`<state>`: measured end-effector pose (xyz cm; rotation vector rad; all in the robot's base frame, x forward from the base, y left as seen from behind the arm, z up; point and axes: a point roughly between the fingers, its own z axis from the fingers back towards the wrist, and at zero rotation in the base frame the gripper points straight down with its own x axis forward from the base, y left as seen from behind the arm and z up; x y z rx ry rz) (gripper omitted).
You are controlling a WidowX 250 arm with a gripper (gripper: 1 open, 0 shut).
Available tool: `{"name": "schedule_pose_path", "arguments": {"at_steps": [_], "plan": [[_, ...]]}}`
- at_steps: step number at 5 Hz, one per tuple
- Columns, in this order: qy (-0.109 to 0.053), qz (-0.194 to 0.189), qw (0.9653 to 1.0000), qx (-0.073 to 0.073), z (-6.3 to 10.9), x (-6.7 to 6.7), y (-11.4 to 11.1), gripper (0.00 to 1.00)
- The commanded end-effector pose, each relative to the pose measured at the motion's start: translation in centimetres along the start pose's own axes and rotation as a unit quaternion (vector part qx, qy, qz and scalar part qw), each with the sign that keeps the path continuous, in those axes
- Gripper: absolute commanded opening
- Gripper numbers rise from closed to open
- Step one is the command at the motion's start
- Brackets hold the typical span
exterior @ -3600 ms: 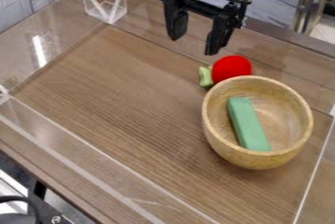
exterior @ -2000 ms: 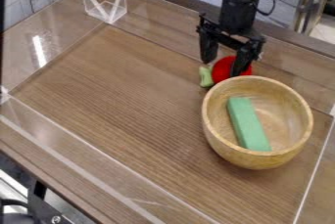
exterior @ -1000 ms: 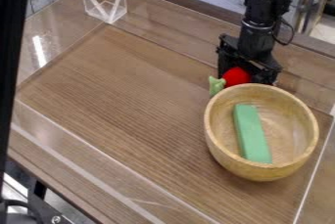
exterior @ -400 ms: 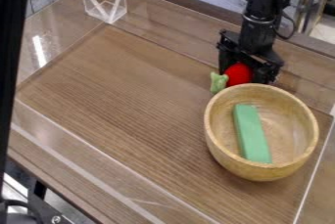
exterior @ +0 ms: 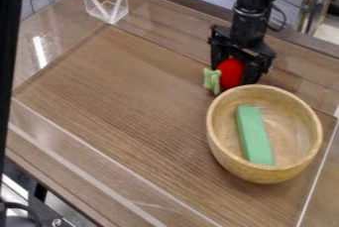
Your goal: Move the red fruit to the left
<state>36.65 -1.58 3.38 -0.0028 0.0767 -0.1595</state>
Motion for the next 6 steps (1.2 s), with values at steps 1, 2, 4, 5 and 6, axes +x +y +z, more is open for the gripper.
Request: {"name": "schedule_pose_path", "arguments": {"at_steps": [1, 2, 4, 5, 6], "plan": [[-0.050, -0.018, 0.9986, 0.007, 3.8, 0.9, 0.9, 0.00], [-0.048, -0.004, 0.9988, 0.008, 3.9, 1.0, 0.2, 0.00], [-0.086, 0.088, 0.9923, 0.010, 8.2, -1.5, 4.4, 0.00], [-0.086, 0.127, 0.9881, 0.013, 8.3, -3.0, 8.4, 0.00], [-0.085, 0.136, 0.9870, 0.013, 7.4, -3.3, 9.9, 0.00]]}}
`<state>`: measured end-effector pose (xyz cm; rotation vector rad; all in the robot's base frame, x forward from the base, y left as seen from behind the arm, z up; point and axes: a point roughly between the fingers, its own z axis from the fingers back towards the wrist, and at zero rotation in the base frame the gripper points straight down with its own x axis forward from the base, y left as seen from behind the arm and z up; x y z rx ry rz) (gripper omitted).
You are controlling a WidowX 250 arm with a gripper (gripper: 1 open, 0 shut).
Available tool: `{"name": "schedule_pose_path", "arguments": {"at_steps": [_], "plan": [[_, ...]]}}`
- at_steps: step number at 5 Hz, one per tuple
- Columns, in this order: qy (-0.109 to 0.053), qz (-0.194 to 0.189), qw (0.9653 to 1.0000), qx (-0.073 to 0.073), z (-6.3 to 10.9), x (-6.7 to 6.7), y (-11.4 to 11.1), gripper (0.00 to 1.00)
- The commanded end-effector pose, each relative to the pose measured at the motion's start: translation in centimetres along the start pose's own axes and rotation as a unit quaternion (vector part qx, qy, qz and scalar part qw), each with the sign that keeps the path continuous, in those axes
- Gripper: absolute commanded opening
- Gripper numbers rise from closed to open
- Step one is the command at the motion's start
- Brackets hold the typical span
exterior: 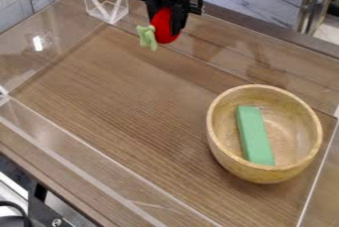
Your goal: Move the red fruit to the left
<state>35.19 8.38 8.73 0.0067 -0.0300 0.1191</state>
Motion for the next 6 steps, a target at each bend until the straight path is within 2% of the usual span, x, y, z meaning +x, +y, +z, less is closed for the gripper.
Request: {"name": "schedule_pose_path", "arguments": {"at_steps": [1, 2, 4, 6], "plan": [[-0.029, 0.002, 0.9996, 0.006, 0.9, 0.7, 1.4, 0.00], [-0.024, 0.006, 0.9997, 0.007, -0.6, 0.8, 2.4, 0.00], [-0.015, 0.034, 0.9993, -0.001, 0.2, 1.4, 4.4, 0.00], [0.001, 0.065, 0.9977, -0.018, -1.4, 1.4, 5.9, 0.00]]}}
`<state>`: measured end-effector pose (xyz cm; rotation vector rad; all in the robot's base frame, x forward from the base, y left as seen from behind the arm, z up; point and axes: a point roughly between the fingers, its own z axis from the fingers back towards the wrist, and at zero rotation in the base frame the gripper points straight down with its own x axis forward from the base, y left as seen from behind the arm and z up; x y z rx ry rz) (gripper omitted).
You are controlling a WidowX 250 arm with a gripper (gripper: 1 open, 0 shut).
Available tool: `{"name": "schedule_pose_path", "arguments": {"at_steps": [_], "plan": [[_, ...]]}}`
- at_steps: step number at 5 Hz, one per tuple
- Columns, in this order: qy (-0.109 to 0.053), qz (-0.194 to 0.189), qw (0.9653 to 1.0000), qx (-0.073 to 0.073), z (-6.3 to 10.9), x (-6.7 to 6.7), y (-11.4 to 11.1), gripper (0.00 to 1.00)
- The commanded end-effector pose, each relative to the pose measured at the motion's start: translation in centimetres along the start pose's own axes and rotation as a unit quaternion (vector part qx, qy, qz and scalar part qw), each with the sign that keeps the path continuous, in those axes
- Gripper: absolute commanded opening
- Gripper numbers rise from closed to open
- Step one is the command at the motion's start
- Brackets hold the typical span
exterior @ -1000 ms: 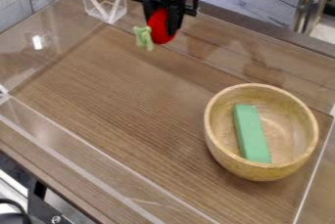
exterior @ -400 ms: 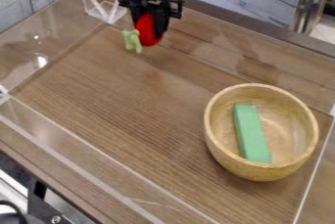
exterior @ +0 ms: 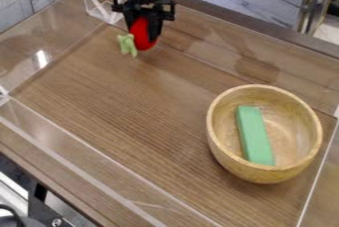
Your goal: Move the red fruit to the left
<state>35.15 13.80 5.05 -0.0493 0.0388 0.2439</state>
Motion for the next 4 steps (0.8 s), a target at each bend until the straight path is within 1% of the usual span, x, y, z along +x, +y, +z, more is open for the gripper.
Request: {"name": "schedule_pose_path", "arguments": {"at_steps": [1, 2, 3, 4], "plan": [[-0.024, 0.007, 0.9997, -0.006, 2.1, 0.4, 1.4, 0.00], [-0.010, 0.009, 0.9998, -0.018, 1.9, 0.0, 2.4, 0.00], [0.003, 0.010, 0.9996, -0.025, 1.0, 0.4, 3.5, 1.00], [0.013, 0.014, 0.9990, -0.041, 0.5, 0.7, 4.5, 1.00]]}}
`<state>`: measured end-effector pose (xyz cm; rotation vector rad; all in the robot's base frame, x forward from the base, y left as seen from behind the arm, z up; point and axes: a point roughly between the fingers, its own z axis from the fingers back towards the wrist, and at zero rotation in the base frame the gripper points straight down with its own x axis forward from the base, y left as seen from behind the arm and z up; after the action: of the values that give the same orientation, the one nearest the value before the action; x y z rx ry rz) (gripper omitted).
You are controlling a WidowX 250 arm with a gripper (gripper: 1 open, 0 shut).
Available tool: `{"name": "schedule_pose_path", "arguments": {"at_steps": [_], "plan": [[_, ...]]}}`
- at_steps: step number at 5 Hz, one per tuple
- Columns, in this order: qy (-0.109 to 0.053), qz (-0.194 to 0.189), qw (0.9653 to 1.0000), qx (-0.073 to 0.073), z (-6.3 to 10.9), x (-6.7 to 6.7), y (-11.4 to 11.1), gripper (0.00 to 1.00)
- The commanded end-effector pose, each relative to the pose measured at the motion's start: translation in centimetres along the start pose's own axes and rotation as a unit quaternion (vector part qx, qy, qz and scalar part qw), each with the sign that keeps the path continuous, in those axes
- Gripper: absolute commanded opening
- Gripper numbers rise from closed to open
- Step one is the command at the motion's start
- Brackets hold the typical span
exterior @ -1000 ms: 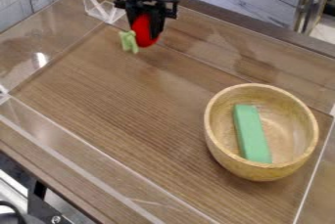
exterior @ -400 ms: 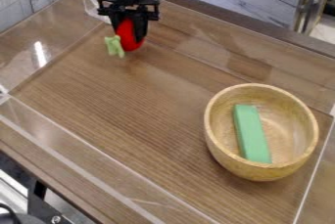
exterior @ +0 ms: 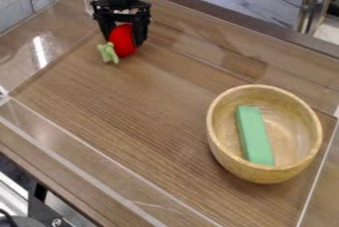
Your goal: Move the red fruit to the left
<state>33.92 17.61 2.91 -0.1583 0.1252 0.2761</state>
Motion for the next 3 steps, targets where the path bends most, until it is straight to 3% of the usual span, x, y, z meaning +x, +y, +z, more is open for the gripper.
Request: {"name": "schedule_pose_path", "arguments": {"at_steps": [1, 3], "plan": [[-0.030, 0.006, 0.9995, -0.001, 2.41, 0.53, -0.36, 1.00], [-0.025, 0.039, 0.9987, -0.018, 2.11, 0.36, -1.20, 1.00]]}}
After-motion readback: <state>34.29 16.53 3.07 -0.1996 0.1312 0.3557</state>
